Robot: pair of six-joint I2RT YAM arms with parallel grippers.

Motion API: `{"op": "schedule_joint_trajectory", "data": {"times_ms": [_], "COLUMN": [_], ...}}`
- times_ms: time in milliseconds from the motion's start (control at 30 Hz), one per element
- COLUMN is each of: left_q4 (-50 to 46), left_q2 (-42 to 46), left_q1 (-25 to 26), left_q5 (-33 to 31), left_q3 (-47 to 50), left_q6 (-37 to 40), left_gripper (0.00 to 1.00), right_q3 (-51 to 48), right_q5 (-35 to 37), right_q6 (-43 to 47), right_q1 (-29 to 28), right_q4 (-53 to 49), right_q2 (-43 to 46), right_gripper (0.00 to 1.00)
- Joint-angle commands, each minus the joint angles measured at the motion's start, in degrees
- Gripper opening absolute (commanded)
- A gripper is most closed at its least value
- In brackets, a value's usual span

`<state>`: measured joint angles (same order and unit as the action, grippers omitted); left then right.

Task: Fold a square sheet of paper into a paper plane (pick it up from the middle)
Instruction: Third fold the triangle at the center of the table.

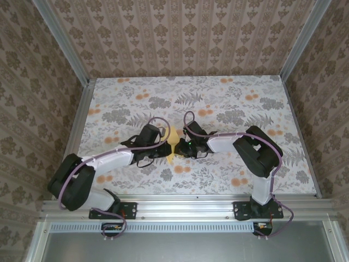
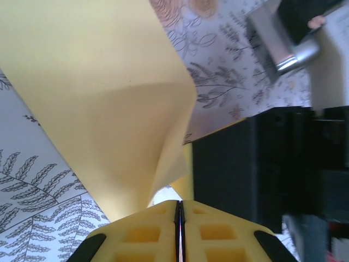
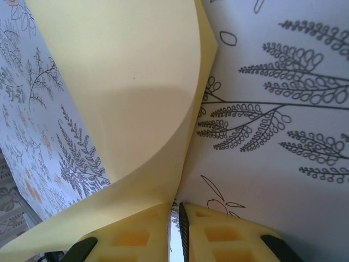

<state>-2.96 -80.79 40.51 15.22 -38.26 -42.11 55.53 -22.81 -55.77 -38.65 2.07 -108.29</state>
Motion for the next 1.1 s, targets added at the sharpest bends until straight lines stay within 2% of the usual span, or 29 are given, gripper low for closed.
{"op": "schedule_joint_trajectory", "data": {"times_ms": [0, 433, 600, 867, 1067], "left_q4": [-0.1, -4.7, -7.0, -7.7, -7.7], "left_q2": [-2.0, -6.3, -8.4, -10.6, -11.6], "left_q1": [0.9, 0.9, 0.9, 0.6, 0.5], "left_q5": [0.2, -8.8, -11.1, -12.0, -11.9], "left_q3": [-3.0, -5.6, -6.5, -6.9, -7.3], "left_q6": [2.1, 0.2, -0.3, -0.2, -0.1], "left_gripper": [0.12, 0.12, 0.08, 0.05, 0.05], "right_q3": [-0.2, -0.3, -1.0, -2.4, -0.7], "right_q5": [4.0, 4.1, 2.5, -2.1, -4.1], "right_q6": [-0.8, -0.7, -0.1, 3.5, 4.9], "right_q1": [0.3, 0.2, 0.4, 1.7, 1.7], "right_q4": [-6.8, -7.2, -3.9, 3.5, 4.6], "right_q2": [-2.9, -2.6, -0.9, 5.8, 4.3], "right_gripper": [0.16, 0.16, 0.16, 0.16, 0.12]}}
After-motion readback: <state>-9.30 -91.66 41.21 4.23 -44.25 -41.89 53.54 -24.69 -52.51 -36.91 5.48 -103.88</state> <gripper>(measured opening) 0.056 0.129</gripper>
